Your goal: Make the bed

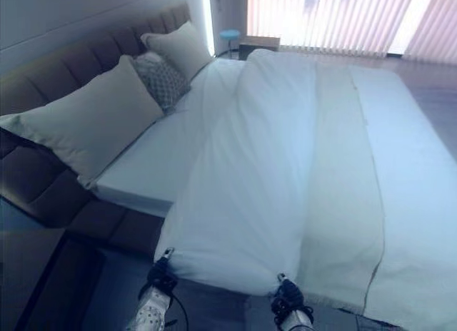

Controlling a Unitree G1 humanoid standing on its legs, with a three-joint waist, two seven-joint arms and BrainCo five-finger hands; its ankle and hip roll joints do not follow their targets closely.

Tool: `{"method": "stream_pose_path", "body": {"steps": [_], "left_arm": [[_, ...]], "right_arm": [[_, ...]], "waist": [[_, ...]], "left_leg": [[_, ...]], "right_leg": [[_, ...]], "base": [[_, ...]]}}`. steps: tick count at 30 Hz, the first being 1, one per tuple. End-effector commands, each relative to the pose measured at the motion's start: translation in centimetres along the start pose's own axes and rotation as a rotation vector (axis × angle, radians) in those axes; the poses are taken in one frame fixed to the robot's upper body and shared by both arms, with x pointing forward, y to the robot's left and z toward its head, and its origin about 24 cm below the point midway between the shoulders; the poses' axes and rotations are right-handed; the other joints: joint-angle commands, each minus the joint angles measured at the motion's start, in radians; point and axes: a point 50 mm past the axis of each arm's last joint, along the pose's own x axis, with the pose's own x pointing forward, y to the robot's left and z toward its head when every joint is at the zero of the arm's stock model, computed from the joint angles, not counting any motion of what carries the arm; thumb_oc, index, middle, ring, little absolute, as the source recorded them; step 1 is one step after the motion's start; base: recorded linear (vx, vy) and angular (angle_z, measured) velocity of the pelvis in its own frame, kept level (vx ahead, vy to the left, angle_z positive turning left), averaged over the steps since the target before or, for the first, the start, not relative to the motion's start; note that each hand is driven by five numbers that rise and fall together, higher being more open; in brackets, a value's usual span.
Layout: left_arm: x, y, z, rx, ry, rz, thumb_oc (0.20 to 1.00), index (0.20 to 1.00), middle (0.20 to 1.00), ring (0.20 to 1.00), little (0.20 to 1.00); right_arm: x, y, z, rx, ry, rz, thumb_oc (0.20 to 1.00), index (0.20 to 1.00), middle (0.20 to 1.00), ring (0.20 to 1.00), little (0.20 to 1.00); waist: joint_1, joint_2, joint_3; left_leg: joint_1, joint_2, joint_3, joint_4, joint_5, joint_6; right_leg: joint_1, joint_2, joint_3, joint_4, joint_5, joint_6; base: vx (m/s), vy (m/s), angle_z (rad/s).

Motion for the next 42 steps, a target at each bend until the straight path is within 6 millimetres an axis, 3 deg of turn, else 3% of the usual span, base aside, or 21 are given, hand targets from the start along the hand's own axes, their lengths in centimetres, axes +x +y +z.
{"method": "stream_pose_path", "body": {"steps": [1,3,4,5,6,10,14,19,22,27,31,32,33,35,36,37,38,39,41,42], "left_arm": [[-0.4,4.5,3.2,0.068,-0.131,0.135,0.2,0.2,0.2,0.2,0.2],[-0.4,2.2,5.4,0.083,-0.226,0.036,0.2,0.2,0.2,0.2,0.2],[-0.4,2.2,5.4,0.083,-0.227,0.036,0.2,0.2,0.2,0.2,0.2],[-0.8,0.4,7.6,0.075,-0.328,-0.046,0.2,0.2,0.2,0.2,0.2],[-1.1,-0.1,8.4,0.063,-0.365,-0.076,0.2,0.2,0.2,0.2,0.2],[-1.9,-0.2,10.7,0.008,-0.47,-0.098,0.2,0.2,0.2,0.2,0.2],[-1.8,1.4,10.1,-0.01,-0.446,-0.032,0.2,0.2,0.2,0.2,0.2],[-1.2,5.0,7.0,0.047,-0.299,0.121,0.2,0.2,0.2,0.2,0.2],[-0.7,6.2,5.7,0.135,-0.223,0.176,0.2,0.2,0.2,0.2,0.2],[-0.1,6.2,5.1,0.203,-0.18,0.201,0.2,0.2,0.2,0.2,0.2],[0.7,5.7,4.4,0.255,-0.134,0.209,0.2,0.2,0.2,0.2,0.2],[1.2,4.7,4.4,0.271,-0.13,0.202,0.2,0.2,0.2,0.2,0.2],[1.2,4.7,4.4,0.271,-0.13,0.201,0.2,0.2,0.2,0.2,0.2],[1.7,3.7,4.6,0.28,-0.135,0.193,0.2,0.2,0.2,0.2,0.2],[2.3,2.7,5.0,0.285,-0.135,0.192,0.2,0.2,0.2,0.2,0.2],[2.3,2.6,5.0,0.284,-0.136,0.19,0.2,0.2,0.2,0.2,0.2],[2.7,1.3,5.6,0.3,-0.154,0.167,0.2,0.2,0.2,0.2,0.2],[2.9,0.3,5.9,0.31,-0.162,0.15,0.2,0.2,0.2,0.2,0.2],[3.1,-0.8,6.8,0.322,-0.195,0.13,0.2,0.2,0.2,0.2,0.2],[3.3,-1.9,7.8,0.316,-0.224,0.117,0.2,0.2,0.2,0.2,0.2]], "right_arm": [[-0.2,-0.8,3.5,0.006,-0.159,-0.012,0.2,0.2,0.2,0.2,0.2],[-0.4,0.7,5.5,-0.017,-0.238,0.059,0.2,0.2,0.2,0.2,0.2],[-0.4,0.7,5.5,-0.017,-0.239,0.059,0.2,0.2,0.2,0.2,0.2],[-0.6,2.1,6.8,-0.038,-0.296,0.121,0.2,0.2,0.2,0.2,0.2],[-0.7,2.4,7.2,-0.044,-0.314,0.138,0.2,0.2,0.2,0.2,0.2],[-1.0,3.5,7.8,-0.037,-0.35,0.196,0.2,0.2,0.2,0.2,0.2],[-1.2,3.6,7.1,-0.025,-0.333,0.202,0.2,0.2,0.2,0.2,0.2],[-1.1,2.5,4.9,-0.037,-0.252,0.159,0.2,0.2,0.2,0.2,0.2],[-0.9,2.2,3.7,-0.044,-0.201,0.132,0.2,0.2,0.2,0.2,0.2],[-0.2,2.1,3.0,-0.114,-0.163,0.093,0.2,0.2,0.2,0.2,0.2],[0.6,2.5,3.1,-0.148,-0.16,0.051,0.2,0.2,0.2,0.2,0.2],[1.1,3.5,3.5,-0.147,-0.164,0.042,0.2,0.2,0.2,0.2,0.2],[1.1,3.5,3.5,-0.147,-0.164,0.042,0.2,0.2,0.2,0.2,0.2],[1.6,4.6,3.9,-0.184,-0.171,0.049,0.2,0.2,0.2,0.2,0.2],[2.1,5.6,4.9,-0.228,-0.194,0.042,0.2,0.2,0.2,0.2,0.2],[2.2,5.7,5.0,-0.227,-0.196,0.043,0.2,0.2,0.2,0.2,0.2],[2.4,6.1,5.8,-0.239,-0.214,0.026,0.2,0.2,0.2,0.2,0.2],[2.5,6.4,6.2,-0.236,-0.232,0.021,0.2,0.2,0.2,0.2,0.2],[2.6,7.2,6.9,-0.242,-0.251,0.033,0.2,0.2,0.2,0.2,0.2],[2.8,7.9,7.8,-0.278,-0.272,0.041,0.2,0.2,0.2,0.2,0.2]], "waist": [[0.042,-0.042,0.037],[0.03,-0.025,0.015],[0.029,-0.025,0.013],[0.032,-0.023,0.007],[0.032,-0.024,-0.002],[0.05,-0.035,-0.023],[0.06,-0.04,-0.03],[0.07,-0.041,-0.006],[0.071,-0.045,0.023],[0.074,-0.052,0.081],[0.069,-0.044,0.169],[0.065,-0.031,0.228],[0.065,-0.031,0.228],[0.079,-0.033,0.259],[0.085,-0.042,0.279],[0.085,-0.042,0.278],[0.072,-0.036,0.295],[0.068,-0.034,0.303],[0.063,-0.03,0.316],[0.067,-0.034,0.331]], "left_leg": [[-0.017,0.014,0.048,-0.033,-0.026,-0.009],[0.036,0.001,0.053,-0.106,-0.019,0.001],[0.033,0.0,0.052,-0.107,-0.017,0.001],[0.068,-0.019,0.044,-0.126,-0.025,0.014],[0.078,-0.024,0.047,-0.137,-0.024,0.017],[0.132,-0.034,0.06,-0.189,-0.027,0.034],[0.158,-0.041,0.069,-0.216,-0.028,0.045],[0.151,-0.052,0.084,-0.215,-0.031,0.062],[0.11,-0.056,0.091,-0.202,-0.028,0.067],[0.024,-0.06,0.1,-0.167,-0.026,0.07],[-0.042,-0.055,0.111,-0.133,-0.028,0.077],[-0.09,-0.04,0.125,-0.109,-0.022,0.078],[-0.091,-0.04,0.125,-0.108,-0.022,0.078],[-0.133,-0.037,0.137,-0.095,-0.037,0.062],[-0.187,-0.038,0.149,-0.098,-0.022,0.053],[-0.192,-0.037,0.15,-0.096,-0.022,0.053],[-0.242,-0.041,0.127,-0.078,-0.01,0.052],[-0.258,-0.046,0.124,-0.081,-0.005,0.049],[-0.278,-0.048,0.121,-0.091,0.008,0.043],[-0.303,-0.041,0.122,-0.111,0.03,0.029]], "right_leg": [[-0.056,-0.028,0.034,-0.01,0.057,0.075],[-0.051,-0.052,0.024,0.021,0.051,0.084],[-0.053,-0.052,0.024,0.02,0.053,0.084],[-0.043,-0.069,0.031,0.035,0.051,0.092],[-0.04,-0.073,0.03,0.035,0.054,0.095],[-0.027,-0.086,0.037,0.04,0.063,0.112],[-0.024,-0.092,0.045,0.042,0.071,0.121],[-0.041,-0.103,0.057,0.037,0.091,0.131],[-0.069,-0.108,0.064,0.024,0.111,0.134],[-0.134,-0.116,0.066,0.025,0.136,0.139],[-0.25,-0.141,0.057,0.135,0.16,0.142],[-0.324,-0.151,0.039,0.192,0.191,0.14],[-0.325,-0.151,0.039,0.193,0.191,0.14],[-0.342,-0.144,0.002,0.144,0.177,0.145],[-0.402,-0.106,-0.024,0.062,0.199,0.14],[-0.405,-0.106,-0.024,0.061,0.201,0.14],[-0.448,-0.092,0.037,0.056,0.192,0.134],[-0.454,-0.08,0.057,0.04,0.195,0.129],[-0.474,-0.069,0.064,0.024,0.203,0.124],[-0.483,-0.068,0.028,-0.016,0.226,0.127]], "base": [[0.17,0.254,-0.42],[0.17,0.283,-0.46],[0.08,0.233,-0.14],[0.08,0.217,0.17],[0.09,0.216,0.19],[0.09,0.134,0.18],[0.07,0.098,-0.05],[0.02,0.078,-0.1],[-0.05,0.044,-0.15],[-0.1,0.043,-0.06],[-0.14,0.113,-0.06],[-0.15,0.102,-0.18],[-0.13,0.077,-0.34],[-0.02,-0.005,-0.34],[-0.02,-0.036,-0.32],[-0.02,-0.088,-0.44],[-0.01,-0.063,-0.14],[-0.01,-0.061,0.13],[-0.03,-0.078,0.33],[-0.04,-0.117,0.18]]}}
